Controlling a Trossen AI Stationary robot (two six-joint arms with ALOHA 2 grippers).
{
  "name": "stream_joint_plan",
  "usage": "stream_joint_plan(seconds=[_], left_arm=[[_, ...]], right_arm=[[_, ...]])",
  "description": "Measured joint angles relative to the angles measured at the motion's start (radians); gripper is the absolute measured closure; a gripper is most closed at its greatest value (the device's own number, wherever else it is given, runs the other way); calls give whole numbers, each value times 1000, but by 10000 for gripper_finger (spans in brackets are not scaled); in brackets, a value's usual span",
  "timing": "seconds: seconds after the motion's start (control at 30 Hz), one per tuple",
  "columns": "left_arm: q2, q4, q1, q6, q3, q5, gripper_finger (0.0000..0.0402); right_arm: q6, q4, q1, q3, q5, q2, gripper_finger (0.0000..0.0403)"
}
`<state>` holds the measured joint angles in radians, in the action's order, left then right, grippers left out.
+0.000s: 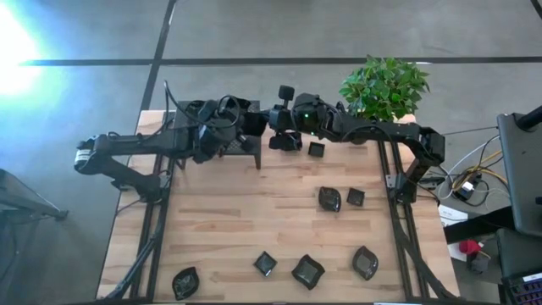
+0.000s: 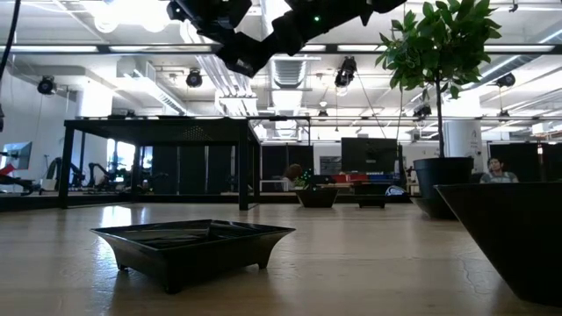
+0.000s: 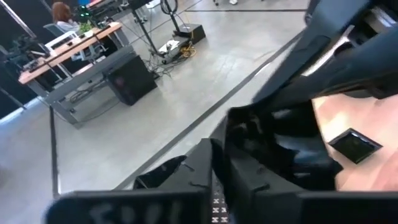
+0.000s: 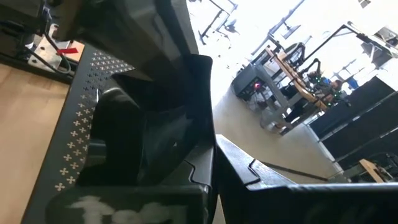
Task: Pick & Place Mini shaped plates
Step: Stack the distorted square plate on top of the distorted square plate on the shelf
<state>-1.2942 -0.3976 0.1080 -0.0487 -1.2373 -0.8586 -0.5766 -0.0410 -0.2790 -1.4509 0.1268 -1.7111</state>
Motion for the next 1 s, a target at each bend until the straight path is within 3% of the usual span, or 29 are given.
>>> stream_joint_plan(seconds=[0.37, 0.8, 1.0], left_arm=[[0, 3, 20, 2, 0, 4, 401], [0, -5, 89, 1, -6, 8, 401], [0, -32, 156, 3, -20, 72, 401]], right_arm=[[5, 0, 0, 0, 1, 0, 386], [27, 5, 14, 0, 7, 14, 267], [46, 49, 15, 0, 7, 57, 234]])
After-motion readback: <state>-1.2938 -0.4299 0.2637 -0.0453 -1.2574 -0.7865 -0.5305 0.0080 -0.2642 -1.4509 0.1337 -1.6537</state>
